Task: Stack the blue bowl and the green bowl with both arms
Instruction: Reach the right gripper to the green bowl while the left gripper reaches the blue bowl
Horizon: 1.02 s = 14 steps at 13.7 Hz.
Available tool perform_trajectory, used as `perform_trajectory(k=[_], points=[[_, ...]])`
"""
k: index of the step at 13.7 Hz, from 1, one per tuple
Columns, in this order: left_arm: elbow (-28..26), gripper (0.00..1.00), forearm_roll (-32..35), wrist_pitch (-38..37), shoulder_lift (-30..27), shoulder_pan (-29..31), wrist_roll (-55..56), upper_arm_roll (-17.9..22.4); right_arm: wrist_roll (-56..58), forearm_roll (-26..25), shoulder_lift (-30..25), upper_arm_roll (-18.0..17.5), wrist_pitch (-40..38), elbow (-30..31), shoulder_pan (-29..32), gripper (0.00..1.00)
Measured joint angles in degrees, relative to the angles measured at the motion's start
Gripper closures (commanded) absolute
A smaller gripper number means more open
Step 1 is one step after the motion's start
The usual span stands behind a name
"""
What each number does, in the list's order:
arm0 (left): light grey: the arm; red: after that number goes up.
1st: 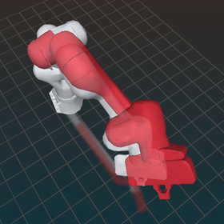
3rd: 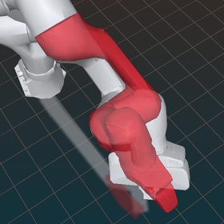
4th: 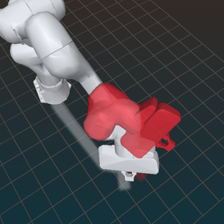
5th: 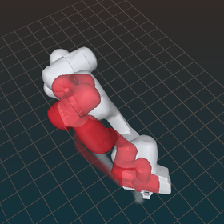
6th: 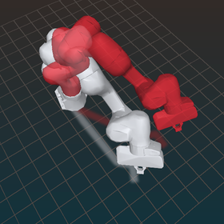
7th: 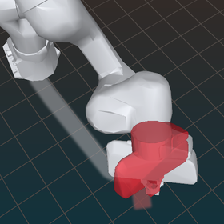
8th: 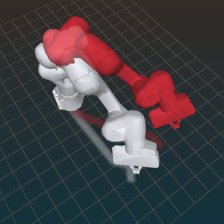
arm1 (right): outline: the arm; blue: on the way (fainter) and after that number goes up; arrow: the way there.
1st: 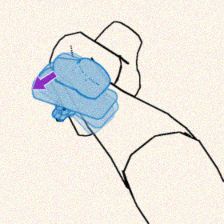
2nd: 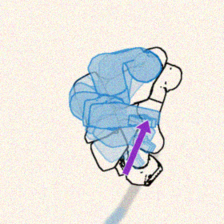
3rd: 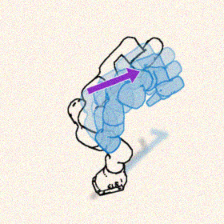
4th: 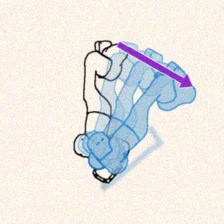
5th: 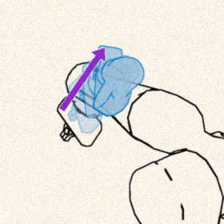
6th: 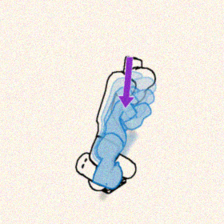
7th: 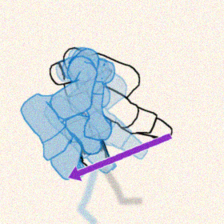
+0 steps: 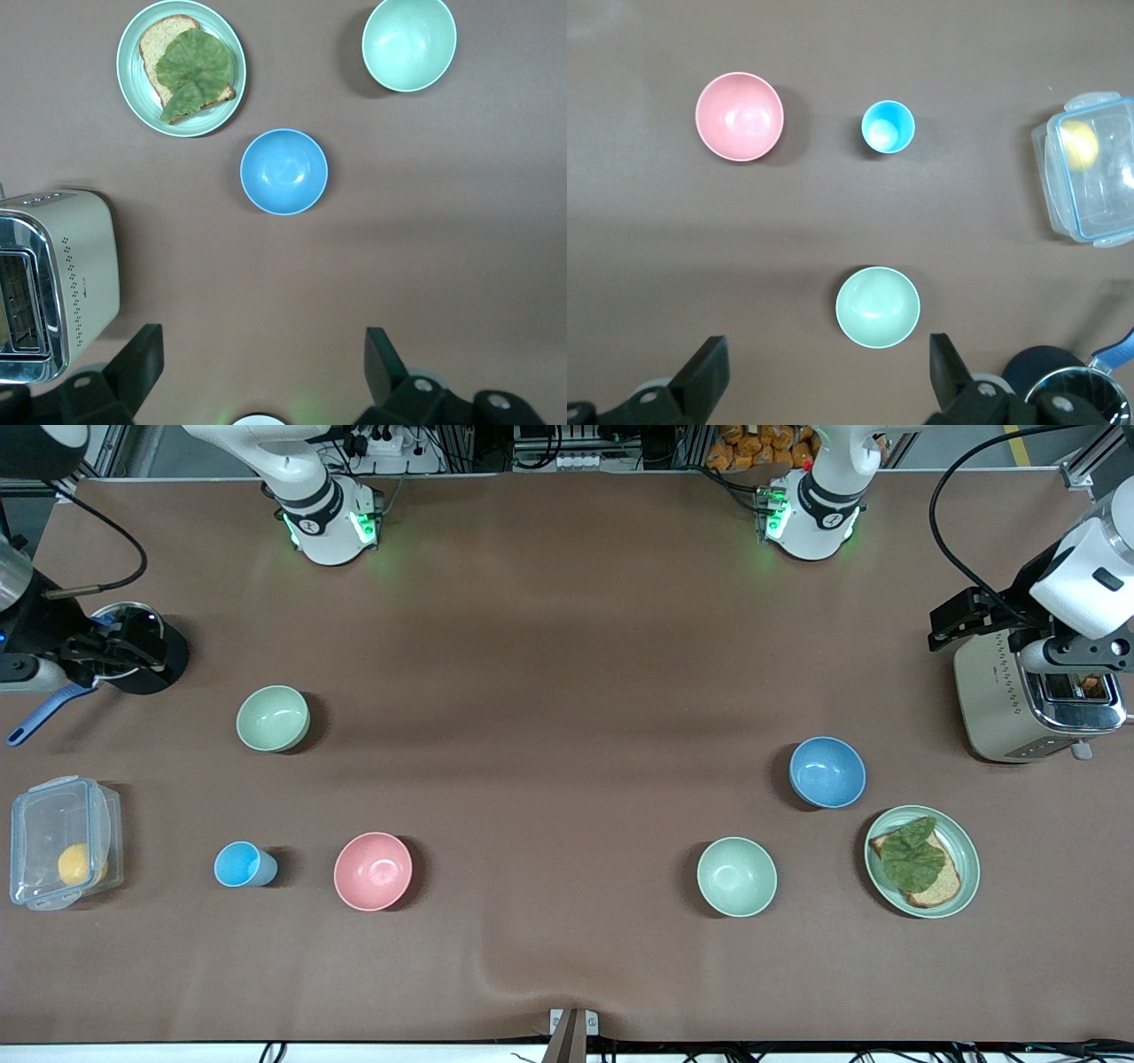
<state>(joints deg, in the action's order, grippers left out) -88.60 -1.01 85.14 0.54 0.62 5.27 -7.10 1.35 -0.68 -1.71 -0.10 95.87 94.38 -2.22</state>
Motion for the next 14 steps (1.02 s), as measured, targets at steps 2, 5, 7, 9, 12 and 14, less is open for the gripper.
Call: perform_trajectory(k=[2,5,7,9,12,14], points=[[0.0,0.0,0.0,-0.1,0.1,0.0,0.0,0.0,0.0,-0.4,0.0,-0.6,-0.1,-0.4,0.0,0.0],[0.0,0.0,0.0,-0.1,0.7,0.0,-0.1,0.0,0.1,-0.5,0.0,-0.7,-0.1,-0.4,0.0,0.0],[0.3,0.0,0.0,-0.1,2.4,-0.1,-0.1,-0.1,0.1,-0.5,0.0,-0.7,-0.2,-0.4,0.0,0.0],[1.0,0.0,0.0,0.0,5.4,-0.3,-0.1,-0.1,0.1,-0.5,0.1,-0.6,-0.3,-0.4,0.0,0.0],[1.1,0.0,0.0,2.2,12.0,-0.1,0.1,0.0,0.1,-0.6,0.1,-0.6,-0.6,-0.4,0.0,0.0],[-0.9,0.0,0.7,8.9,17.1,0.1,0.1,0.0,0.1,-0.6,0.3,-0.5,-1.4,-0.4,0.1,0.0]])
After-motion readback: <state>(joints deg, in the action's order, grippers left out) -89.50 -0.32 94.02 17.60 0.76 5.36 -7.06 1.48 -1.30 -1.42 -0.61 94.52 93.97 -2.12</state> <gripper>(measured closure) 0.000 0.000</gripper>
